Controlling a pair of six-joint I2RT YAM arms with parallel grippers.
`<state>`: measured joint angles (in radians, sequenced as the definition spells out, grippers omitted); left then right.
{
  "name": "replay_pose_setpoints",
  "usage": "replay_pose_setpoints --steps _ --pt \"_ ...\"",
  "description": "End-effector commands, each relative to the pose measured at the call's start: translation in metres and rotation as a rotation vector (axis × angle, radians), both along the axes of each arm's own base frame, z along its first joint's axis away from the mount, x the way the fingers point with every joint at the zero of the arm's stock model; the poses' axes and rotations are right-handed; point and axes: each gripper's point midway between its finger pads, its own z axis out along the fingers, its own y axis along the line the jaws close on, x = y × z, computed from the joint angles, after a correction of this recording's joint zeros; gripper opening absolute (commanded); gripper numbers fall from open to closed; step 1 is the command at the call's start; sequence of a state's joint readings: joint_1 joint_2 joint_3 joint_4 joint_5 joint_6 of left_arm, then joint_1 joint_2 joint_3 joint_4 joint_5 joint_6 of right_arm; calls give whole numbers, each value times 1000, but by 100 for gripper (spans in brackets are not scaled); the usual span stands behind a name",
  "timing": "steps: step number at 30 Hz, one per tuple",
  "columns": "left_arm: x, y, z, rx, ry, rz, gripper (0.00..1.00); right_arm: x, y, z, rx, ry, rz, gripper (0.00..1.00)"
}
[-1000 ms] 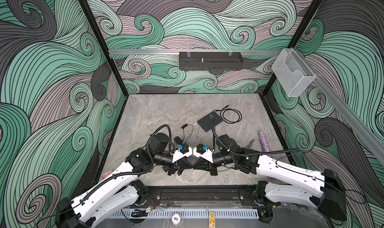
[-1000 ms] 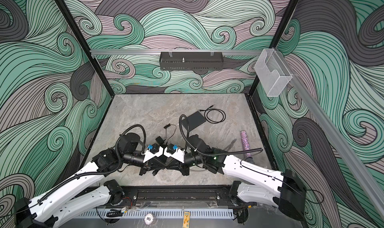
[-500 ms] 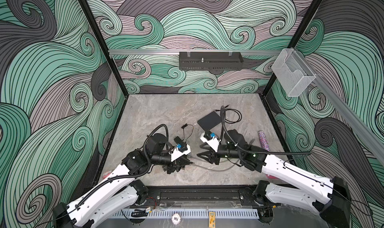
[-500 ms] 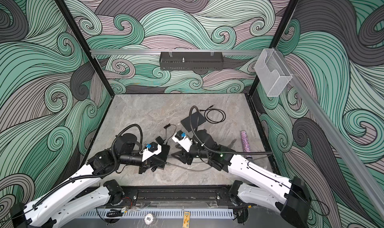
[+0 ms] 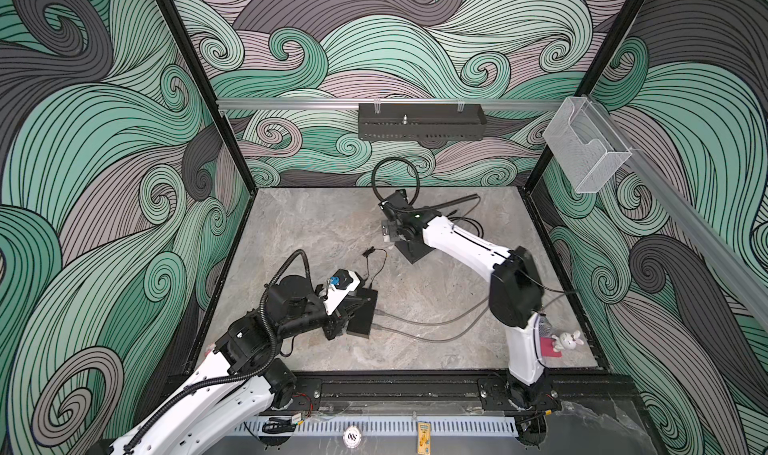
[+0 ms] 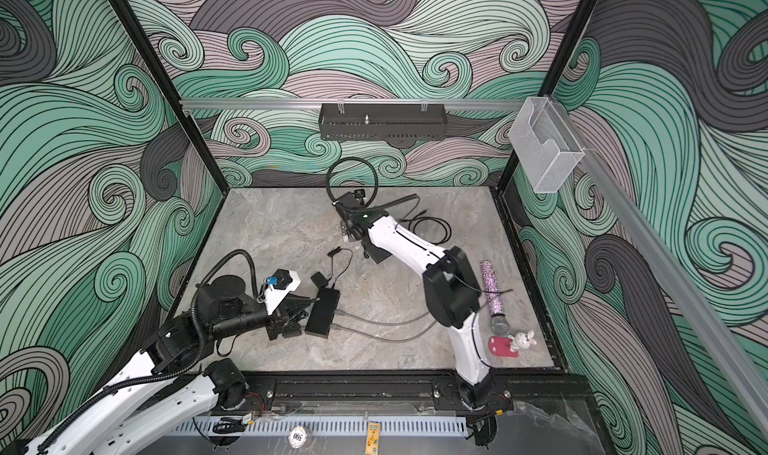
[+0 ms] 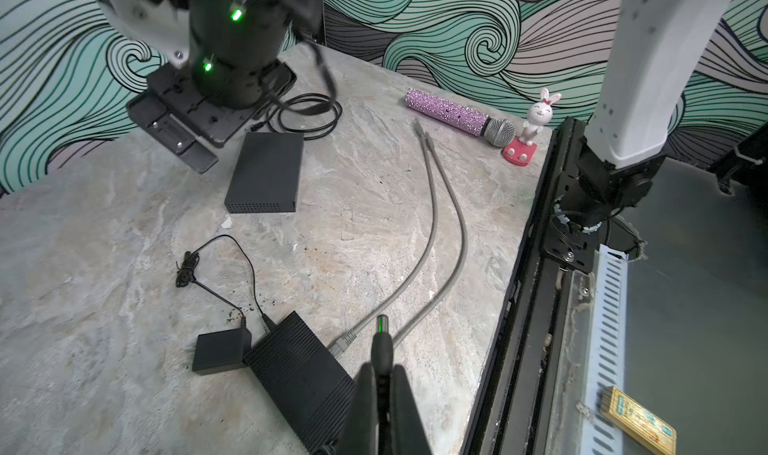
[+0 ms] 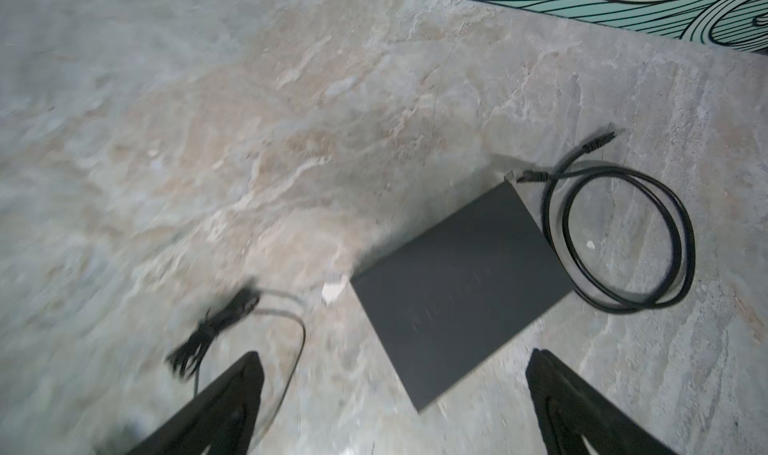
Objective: Insert the plug into the switch port
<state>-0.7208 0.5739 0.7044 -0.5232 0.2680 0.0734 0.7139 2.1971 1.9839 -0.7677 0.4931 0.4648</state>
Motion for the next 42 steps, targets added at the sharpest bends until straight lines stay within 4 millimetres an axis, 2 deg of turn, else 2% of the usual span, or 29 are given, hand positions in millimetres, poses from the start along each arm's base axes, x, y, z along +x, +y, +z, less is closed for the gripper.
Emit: replay_pose_setpoints --steps 1,5,7,10,12,15,20,27,32,35,37,38,40,42 --pt "7 10 6 -3 -11 74 0 18 -34 -18 -135 68 -167 100" --pt "4 12 7 -5 -20 74 0 45 -32 -38 -175 63 -193 100" --pt "2 12 8 -8 -19 68 0 49 -41 -47 -189 63 -227 100" --pt "0 12 8 -14 -22 59 0 44 -67 -68 -174 124 -320 99" --pt "-1 12 9 -19 -27 53 0 36 -85 -79 -180 167 -369 100" --pt "-2 10 9 -21 -25 41 0 23 -100 -87 -215 206 -390 100" --pt "-3 9 10 -23 -23 29 0 -9 -108 -100 -219 274 -405 99" --pt "-5 10 10 -25 -26 31 0 -66 -115 -117 -74 334 -407 100" --pt "-4 9 8 -17 -20 26 0 -93 -123 -118 -24 350 -357 99" --pt "-3 8 8 -12 -17 25 0 -103 -112 -120 50 366 -244 100" --pt "-3 8 7 -10 -15 25 0 -108 -91 -118 177 352 -117 100" --pt "-3 8 7 -9 -15 26 0 -112 -82 -114 249 337 -59 99" --pt "-3 9 6 -8 -12 28 0 -114 -75 -100 350 284 -10 99" --pt "-3 9 5 -5 -10 30 0 -112 -86 -86 379 249 -37 100"
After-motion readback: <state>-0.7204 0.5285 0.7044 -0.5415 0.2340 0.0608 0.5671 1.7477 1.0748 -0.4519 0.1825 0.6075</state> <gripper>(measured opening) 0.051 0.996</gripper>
